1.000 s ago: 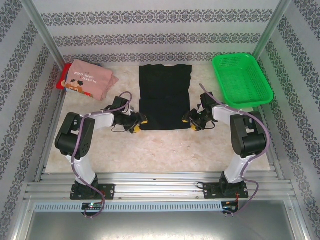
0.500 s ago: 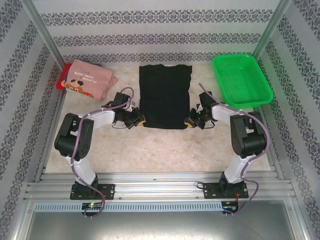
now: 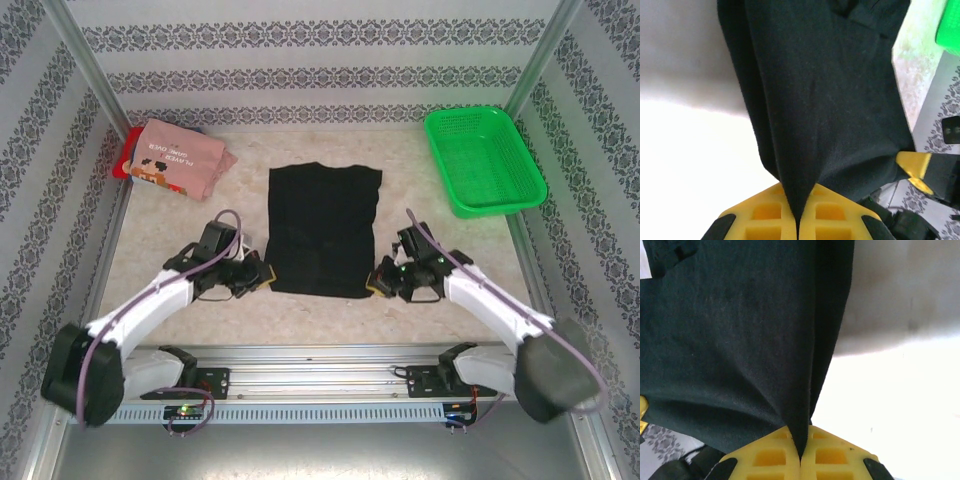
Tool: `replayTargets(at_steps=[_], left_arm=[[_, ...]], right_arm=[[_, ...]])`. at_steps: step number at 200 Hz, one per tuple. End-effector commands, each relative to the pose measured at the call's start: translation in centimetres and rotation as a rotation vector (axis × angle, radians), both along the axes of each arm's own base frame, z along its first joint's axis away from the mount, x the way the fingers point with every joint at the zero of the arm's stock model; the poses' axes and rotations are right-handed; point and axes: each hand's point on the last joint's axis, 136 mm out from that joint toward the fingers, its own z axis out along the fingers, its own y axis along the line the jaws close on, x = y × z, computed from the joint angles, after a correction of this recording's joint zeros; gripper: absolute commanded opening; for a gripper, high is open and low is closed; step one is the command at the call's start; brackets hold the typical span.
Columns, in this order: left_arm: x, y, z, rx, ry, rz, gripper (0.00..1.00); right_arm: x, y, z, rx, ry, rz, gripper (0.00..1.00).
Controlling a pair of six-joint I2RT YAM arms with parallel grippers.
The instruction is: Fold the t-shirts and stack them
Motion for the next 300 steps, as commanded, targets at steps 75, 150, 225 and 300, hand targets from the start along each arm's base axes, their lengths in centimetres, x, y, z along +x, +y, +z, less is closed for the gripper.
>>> replayTargets(at_steps=[75,150,225,300], left_arm=[[-3.7,1.1,4.4,-0.033,0.051,0.123,0.00],[4.7,0.8,8.3,-0.097,-0.041,0.154,0.00],[12.8,1.9,8.5,-0.104,-0.086,0.136,0.00],[19.7,1.9,4.6,-0.097,-0.062,0.098,0.00]], right_arm=[[-3.6,0.1,4.8,-0.002,0.013,-0.059,0.00],[6.1,-0.9,10.0,-0.005,-0.084,-0.024,0.00],[15.9,-0.7,8.9,-0.020,-0.094,-0.007,0.00],[22.5,-1.8,3.9,-0.062,-0.024,-0.024,0.00]])
